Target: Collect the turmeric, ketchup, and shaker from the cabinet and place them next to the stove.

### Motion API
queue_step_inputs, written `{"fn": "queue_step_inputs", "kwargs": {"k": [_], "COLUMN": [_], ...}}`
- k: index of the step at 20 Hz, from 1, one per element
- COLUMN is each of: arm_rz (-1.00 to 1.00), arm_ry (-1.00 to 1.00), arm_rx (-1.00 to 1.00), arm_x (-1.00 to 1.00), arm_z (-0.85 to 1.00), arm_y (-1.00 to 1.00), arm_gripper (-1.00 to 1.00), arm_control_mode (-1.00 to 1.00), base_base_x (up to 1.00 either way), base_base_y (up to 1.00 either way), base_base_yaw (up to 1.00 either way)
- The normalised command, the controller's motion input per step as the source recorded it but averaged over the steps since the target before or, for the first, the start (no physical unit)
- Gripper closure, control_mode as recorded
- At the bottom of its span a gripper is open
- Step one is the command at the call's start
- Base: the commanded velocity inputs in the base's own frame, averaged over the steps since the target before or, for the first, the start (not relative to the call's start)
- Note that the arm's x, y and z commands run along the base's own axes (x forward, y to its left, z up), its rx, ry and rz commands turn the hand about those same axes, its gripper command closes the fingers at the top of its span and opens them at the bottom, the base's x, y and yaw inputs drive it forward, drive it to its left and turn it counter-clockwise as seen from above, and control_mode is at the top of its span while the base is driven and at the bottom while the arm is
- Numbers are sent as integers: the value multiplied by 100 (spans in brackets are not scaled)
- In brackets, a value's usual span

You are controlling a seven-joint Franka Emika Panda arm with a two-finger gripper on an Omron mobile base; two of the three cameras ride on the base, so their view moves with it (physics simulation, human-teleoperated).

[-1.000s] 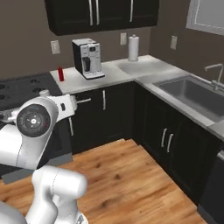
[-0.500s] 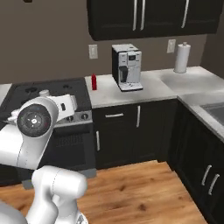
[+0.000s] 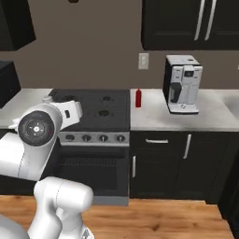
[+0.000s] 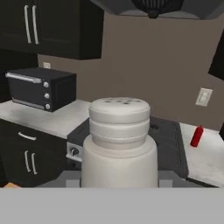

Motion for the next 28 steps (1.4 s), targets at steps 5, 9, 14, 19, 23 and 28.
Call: {"fn": "queue_step_inputs", "kwargs": {"k": [5,9,14,19,23,28], "arm_rz": [0,0,0,0,0,0], "arm_ry": [0,0,0,0,0,0], "arm_rx": [0,0,0,0,0,0], "arm_x": [0,0,0,0,0,0], "arm_z": [0,0,0,0,0,0], "arm_y": [0,0,0,0,0,0], "arm_gripper": [100,100,100,100,100,100], "arm_control_mode": [100,100,100,100,100,100], "base_base_x": [68,66,56,37,35,40], "base_base_y": [22,29,42,62,69,73], "base_base_yaw": [39,29,19,1,0,-1]}}
